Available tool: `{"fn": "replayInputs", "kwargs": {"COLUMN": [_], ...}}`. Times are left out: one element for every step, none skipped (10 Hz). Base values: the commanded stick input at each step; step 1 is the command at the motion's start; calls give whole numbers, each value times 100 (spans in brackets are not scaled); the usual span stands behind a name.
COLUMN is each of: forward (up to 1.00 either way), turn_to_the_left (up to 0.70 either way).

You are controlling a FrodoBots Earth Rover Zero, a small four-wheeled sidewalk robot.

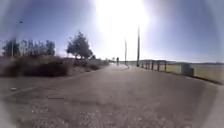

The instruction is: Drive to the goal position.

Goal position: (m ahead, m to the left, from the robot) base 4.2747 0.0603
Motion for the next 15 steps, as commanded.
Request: {"fn": "replayInputs", "kwargs": {"forward": [100,100,100,100,100,100,100,100,100,100,100,100,100,100,100], "turn_to_the_left": [0,0,0,0,0,0,-36,-27,-18,-9,-1,0,0,0,0]}}
